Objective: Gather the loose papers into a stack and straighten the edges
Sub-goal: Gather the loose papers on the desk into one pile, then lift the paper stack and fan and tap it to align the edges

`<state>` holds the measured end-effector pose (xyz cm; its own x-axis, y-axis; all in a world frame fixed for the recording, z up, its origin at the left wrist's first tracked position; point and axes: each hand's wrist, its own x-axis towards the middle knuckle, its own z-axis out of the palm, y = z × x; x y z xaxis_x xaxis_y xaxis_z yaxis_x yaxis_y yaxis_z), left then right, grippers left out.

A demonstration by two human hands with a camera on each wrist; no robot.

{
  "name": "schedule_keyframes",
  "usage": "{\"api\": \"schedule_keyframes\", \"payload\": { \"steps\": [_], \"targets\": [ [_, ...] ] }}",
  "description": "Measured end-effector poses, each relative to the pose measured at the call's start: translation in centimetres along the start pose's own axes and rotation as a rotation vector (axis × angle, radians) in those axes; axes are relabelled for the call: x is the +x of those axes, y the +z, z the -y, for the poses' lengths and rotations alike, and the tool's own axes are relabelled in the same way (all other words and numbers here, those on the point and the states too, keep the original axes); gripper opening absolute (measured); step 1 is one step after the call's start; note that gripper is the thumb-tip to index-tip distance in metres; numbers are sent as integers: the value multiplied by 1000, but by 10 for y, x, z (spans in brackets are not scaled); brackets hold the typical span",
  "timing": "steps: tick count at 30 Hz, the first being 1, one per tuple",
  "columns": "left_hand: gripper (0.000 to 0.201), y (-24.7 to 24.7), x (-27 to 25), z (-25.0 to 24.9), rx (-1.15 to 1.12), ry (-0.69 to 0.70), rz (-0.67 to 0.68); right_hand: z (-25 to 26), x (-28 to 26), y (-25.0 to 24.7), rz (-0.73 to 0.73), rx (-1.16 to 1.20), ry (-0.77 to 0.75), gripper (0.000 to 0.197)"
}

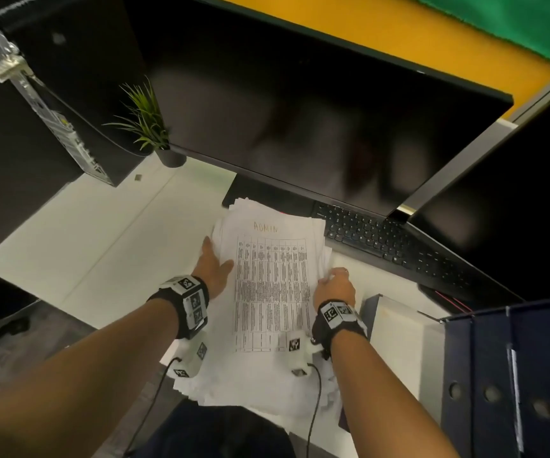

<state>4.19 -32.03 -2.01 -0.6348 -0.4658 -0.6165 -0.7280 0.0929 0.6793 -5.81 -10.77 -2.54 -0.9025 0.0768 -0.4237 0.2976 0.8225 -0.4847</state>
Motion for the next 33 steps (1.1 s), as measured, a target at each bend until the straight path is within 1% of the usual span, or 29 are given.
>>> {"api": "schedule_keyframes", "payload": {
  "steps": [2,5,7,9,10,11,13,14,15,18,20,22,23,25,26,27,28,30,31,33],
  "targets": [
    [79,-3,-1,9,-8,-60,26,-17,-14,-7,44,-129,-41,24],
    [79,0,-9,22,-23,-94,41,-43,-29,-9,42,-265,-98,19],
    [80,6,-15,27,-11,-92,46,-53,-39,-4,87,-278,-76,14],
    [81,14,-18,32,-6,-100,62,-57,-45,3,171,-262,-53,13],
    [80,15,-20,31,-9,-110,72,-56,-45,3,182,-259,-52,14],
    [77,16,-17,29,-10,-107,74,-53,-41,2,151,-267,-65,16],
    [71,13,-11,20,1,-84,50,-44,-30,-4,-5,-308,-119,23],
    [70,10,-10,12,-5,-80,40,-39,-23,-5,-53,-311,-140,28],
    [70,8,-8,5,-5,-65,38,-35,-16,-1,-47,-292,-158,32],
    [76,12,-2,-11,-4,-42,10,-22,-2,19,98,-112,-212,43],
    [79,11,-1,-14,-13,-21,1,-20,-3,24,117,37,-192,55],
    [71,10,3,-10,-47,-43,-45,-27,-6,26,117,162,-111,62],
    [64,8,3,-8,-26,-48,-59,-33,-8,30,157,204,-95,65],
    [47,7,0,-3,63,-23,-37,-42,-15,36,232,234,-112,74],
    [41,7,-1,-1,80,10,-34,-43,-19,35,246,243,-128,75],
    [38,5,-4,-1,65,50,-28,-44,-19,32,247,267,-149,75],
    [36,2,-9,-2,26,96,-18,-41,-20,25,237,290,-140,79],
    [33,-9,-20,-5,-74,206,-9,-32,-21,2,197,325,-100,100],
    [31,-15,-26,-7,-123,262,-5,-28,-18,-10,182,387,-101,108],
    [28,-29,-40,-10,-211,343,5,-14,-15,-36,174,585,-140,115]
  ]
}}
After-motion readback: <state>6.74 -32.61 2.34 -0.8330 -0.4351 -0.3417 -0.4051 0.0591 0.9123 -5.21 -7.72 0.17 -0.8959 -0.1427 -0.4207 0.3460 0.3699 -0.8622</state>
